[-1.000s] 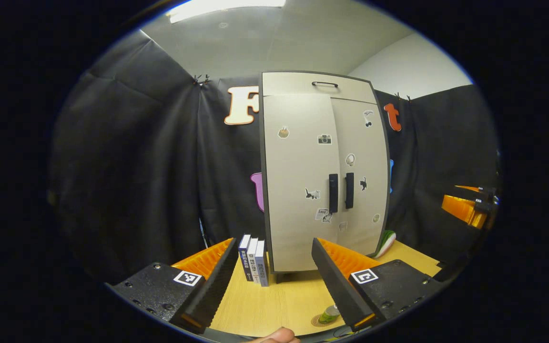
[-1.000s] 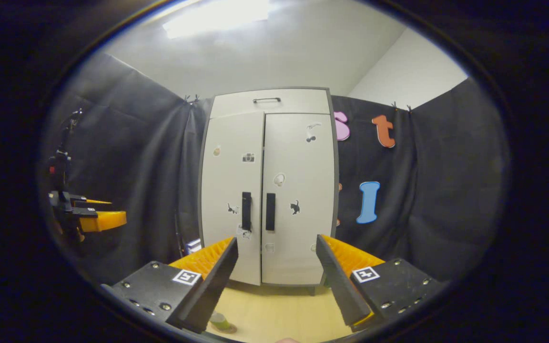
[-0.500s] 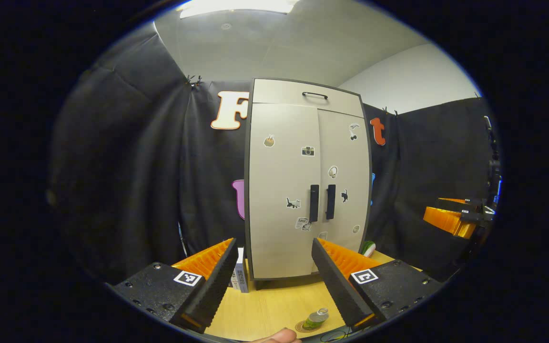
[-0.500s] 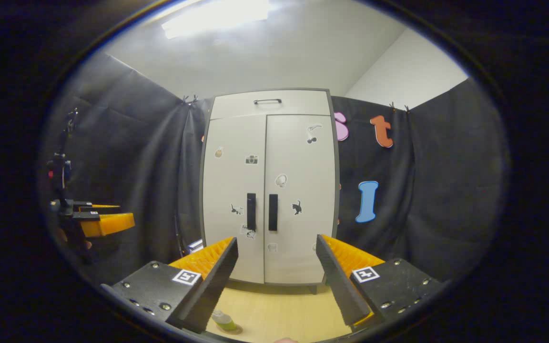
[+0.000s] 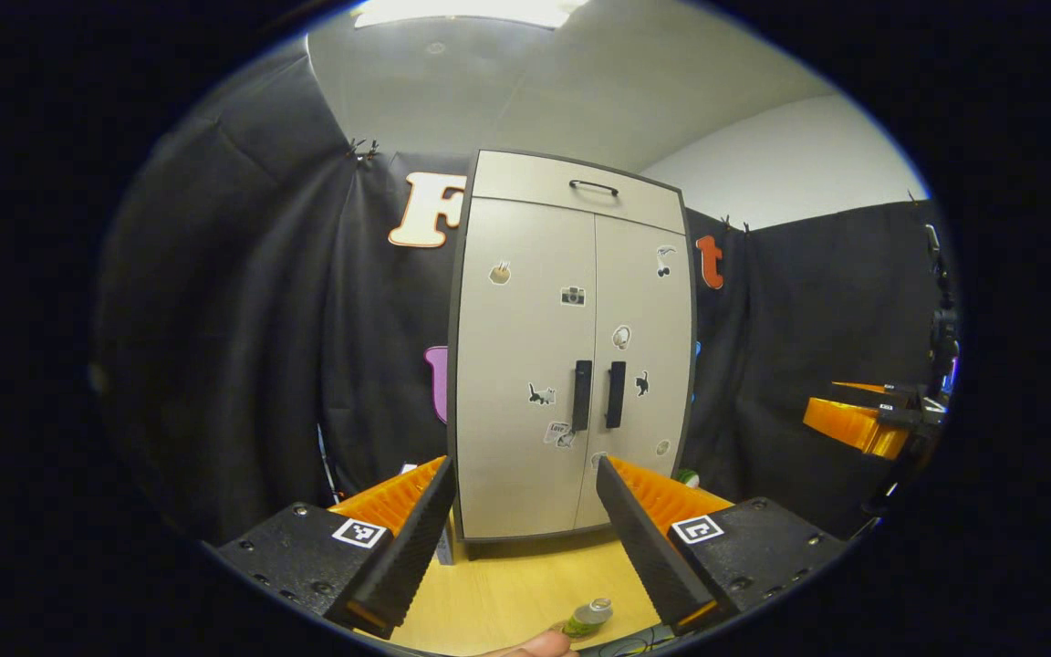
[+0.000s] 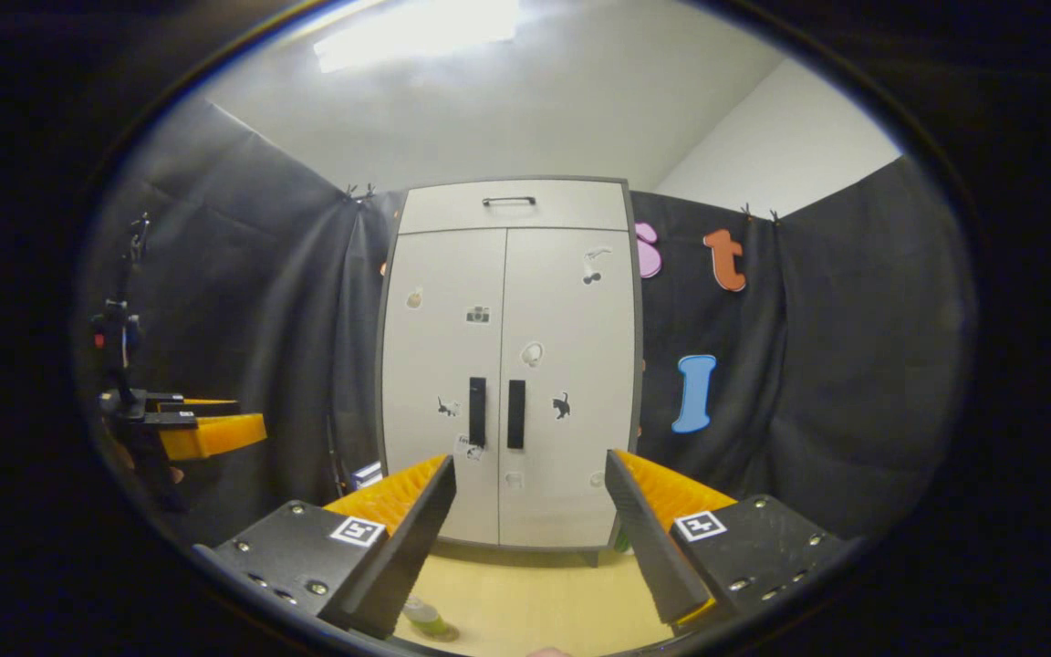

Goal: Grasp the bottle in the cabinet with the left hand and place it on the coaster, then close the right door with the right hand and the left door with the left hand.

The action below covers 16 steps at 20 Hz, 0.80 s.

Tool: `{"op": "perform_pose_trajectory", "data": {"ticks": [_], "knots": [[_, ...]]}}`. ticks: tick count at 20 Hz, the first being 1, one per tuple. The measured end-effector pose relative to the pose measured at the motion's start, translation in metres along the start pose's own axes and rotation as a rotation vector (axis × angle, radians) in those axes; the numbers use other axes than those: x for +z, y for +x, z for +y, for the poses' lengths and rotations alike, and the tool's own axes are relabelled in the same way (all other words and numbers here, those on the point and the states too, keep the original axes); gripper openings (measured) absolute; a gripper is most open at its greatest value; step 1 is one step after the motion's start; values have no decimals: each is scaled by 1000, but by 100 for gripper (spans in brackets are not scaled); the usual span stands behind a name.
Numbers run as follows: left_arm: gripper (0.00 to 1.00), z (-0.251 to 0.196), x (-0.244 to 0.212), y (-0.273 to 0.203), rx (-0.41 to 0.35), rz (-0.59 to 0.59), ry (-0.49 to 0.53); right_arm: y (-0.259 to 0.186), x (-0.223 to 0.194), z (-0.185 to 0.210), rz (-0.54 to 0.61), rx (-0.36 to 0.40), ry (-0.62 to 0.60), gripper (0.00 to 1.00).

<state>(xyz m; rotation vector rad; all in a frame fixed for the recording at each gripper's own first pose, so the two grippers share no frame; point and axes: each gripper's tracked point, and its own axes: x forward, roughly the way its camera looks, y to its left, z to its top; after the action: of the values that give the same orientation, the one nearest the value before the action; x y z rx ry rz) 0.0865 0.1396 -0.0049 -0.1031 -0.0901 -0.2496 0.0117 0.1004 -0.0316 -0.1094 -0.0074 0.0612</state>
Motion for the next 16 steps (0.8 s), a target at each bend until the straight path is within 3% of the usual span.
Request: {"op": "perform_pose_trajectory", "data": {"ticks": [11, 16], "knots": [[96, -1, -1, 7, -64, -20, -30, 29, -11, 22, 11, -48, 19, 100], [93, 8, 2, 11, -42, -28, -18, 39, -13, 51, -1, -8, 8, 99]]}}
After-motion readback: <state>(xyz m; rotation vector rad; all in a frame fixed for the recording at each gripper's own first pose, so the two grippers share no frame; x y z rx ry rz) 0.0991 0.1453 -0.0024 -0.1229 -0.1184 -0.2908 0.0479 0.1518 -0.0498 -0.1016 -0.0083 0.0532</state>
